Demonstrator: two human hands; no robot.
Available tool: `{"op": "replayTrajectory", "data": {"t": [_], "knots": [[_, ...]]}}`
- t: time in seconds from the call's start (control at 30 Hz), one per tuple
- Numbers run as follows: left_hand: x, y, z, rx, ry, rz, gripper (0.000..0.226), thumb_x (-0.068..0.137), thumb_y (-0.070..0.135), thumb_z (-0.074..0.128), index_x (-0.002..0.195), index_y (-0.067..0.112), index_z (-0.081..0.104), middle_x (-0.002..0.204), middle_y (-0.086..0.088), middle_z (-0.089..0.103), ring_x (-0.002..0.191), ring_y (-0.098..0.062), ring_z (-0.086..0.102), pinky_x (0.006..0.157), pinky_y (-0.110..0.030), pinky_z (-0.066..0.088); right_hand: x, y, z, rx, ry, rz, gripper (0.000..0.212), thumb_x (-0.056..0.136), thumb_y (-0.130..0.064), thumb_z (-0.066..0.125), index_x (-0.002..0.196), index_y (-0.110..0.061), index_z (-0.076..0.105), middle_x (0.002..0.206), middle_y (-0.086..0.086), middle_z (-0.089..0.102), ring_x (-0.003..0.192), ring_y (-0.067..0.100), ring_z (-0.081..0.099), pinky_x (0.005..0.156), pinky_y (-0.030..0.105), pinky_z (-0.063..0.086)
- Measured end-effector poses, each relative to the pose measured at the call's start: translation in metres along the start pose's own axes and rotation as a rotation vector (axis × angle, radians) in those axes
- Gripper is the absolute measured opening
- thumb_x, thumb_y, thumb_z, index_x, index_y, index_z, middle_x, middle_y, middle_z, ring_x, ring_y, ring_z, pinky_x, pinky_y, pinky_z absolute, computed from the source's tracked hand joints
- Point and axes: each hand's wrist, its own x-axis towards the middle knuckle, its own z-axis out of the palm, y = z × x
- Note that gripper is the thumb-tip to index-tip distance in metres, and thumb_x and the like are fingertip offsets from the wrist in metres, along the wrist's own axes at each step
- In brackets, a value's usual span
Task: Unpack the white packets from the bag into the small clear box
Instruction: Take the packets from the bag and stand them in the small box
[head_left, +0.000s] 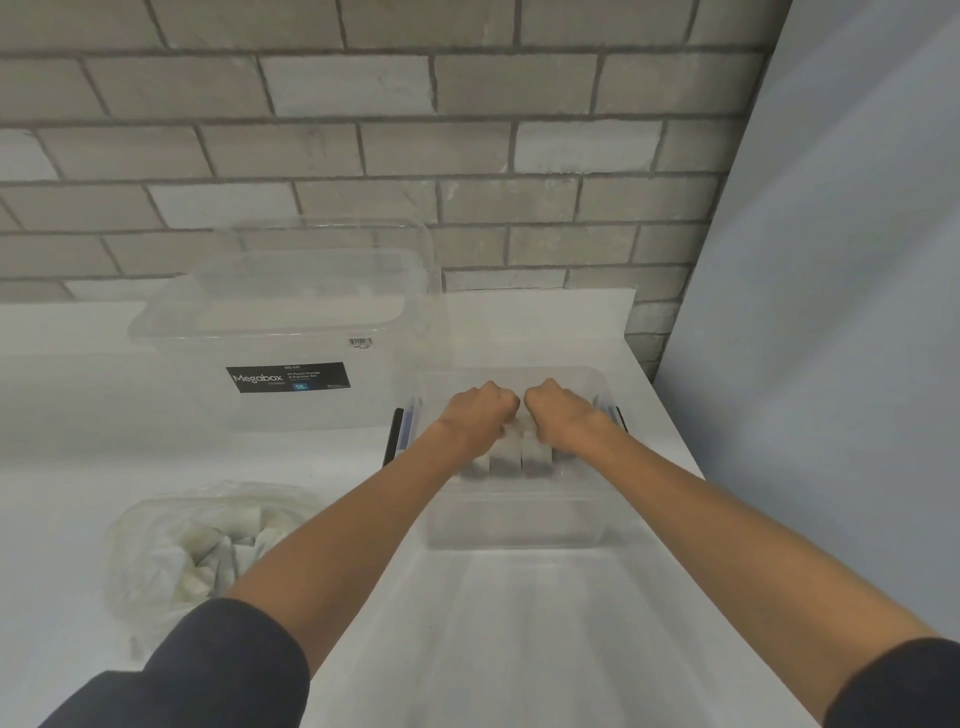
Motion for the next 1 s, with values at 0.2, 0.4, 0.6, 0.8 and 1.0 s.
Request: {"op": "replayTrajectory", "data": {"t": [0.2,0.4,0.6,0.8,1.0], "knots": [[-0.011,-0.007,-0.016,-0.114,0.068,0.01,0.027,0.091,0.017,0.061,0.118,0.012,0.059,0.117,-0.01,0.06,0.102,-0.028,0.06,0.082,-0.035,0.047,-0.008,-0.001,-0.021,-0.071,0.003,0.019,0.029,0.093,0.003,0.051,0.122,0.0,0.051,0.124,0.018,0.047,0.106,0.033,0.059,0.071,0.029,0.041],[-0.063,-0.034,-0.078,-0.349,0.313,0.025,0.019,0.088,0.025,0.064,0.107,0.021,0.067,0.097,0.007,0.069,0.088,-0.016,0.065,0.082,-0.037,0.054,-0.035,-0.023,-0.087,0.046,0.192,-0.069,0.018,0.093,-0.02,0.059,0.107,-0.008,0.061,0.103,0.011,0.05,0.083,0.03,0.06,0.075,0.034,0.05],[-0.141,-0.095,-0.086,-0.455,0.38,-0.116,0.013,0.086,0.027,0.065,0.099,0.029,0.067,0.087,0.016,0.067,0.078,-0.007,0.063,0.082,-0.036,0.053,-0.057,-0.081,-0.096,0.252,0.264,-0.264,0.012,0.09,-0.024,0.062,0.093,-0.014,0.069,0.082,0.001,0.054,0.088,0.025,0.061,0.078,0.037,0.052],[-0.212,-0.141,-0.066,-0.5,0.362,-0.254,0.014,0.087,0.025,0.065,0.101,0.027,0.068,0.091,0.016,0.067,0.082,-0.004,0.063,0.076,-0.02,0.048,-0.057,-0.164,-0.066,0.342,0.211,-0.41,0.012,0.09,-0.018,0.058,0.092,-0.014,0.069,0.088,0.003,0.058,0.088,0.024,0.063,0.08,0.04,0.054],[-0.247,-0.174,-0.035,-0.492,0.228,-0.32,0.01,0.086,0.022,0.065,0.095,0.025,0.069,0.083,0.019,0.066,0.079,-0.003,0.065,0.083,-0.032,0.052,-0.051,-0.231,-0.023,0.319,0.053,-0.453,0.016,0.091,-0.012,0.054,0.097,-0.012,0.068,0.1,0.008,0.058,0.09,0.028,0.062,0.078,0.035,0.053]]}}
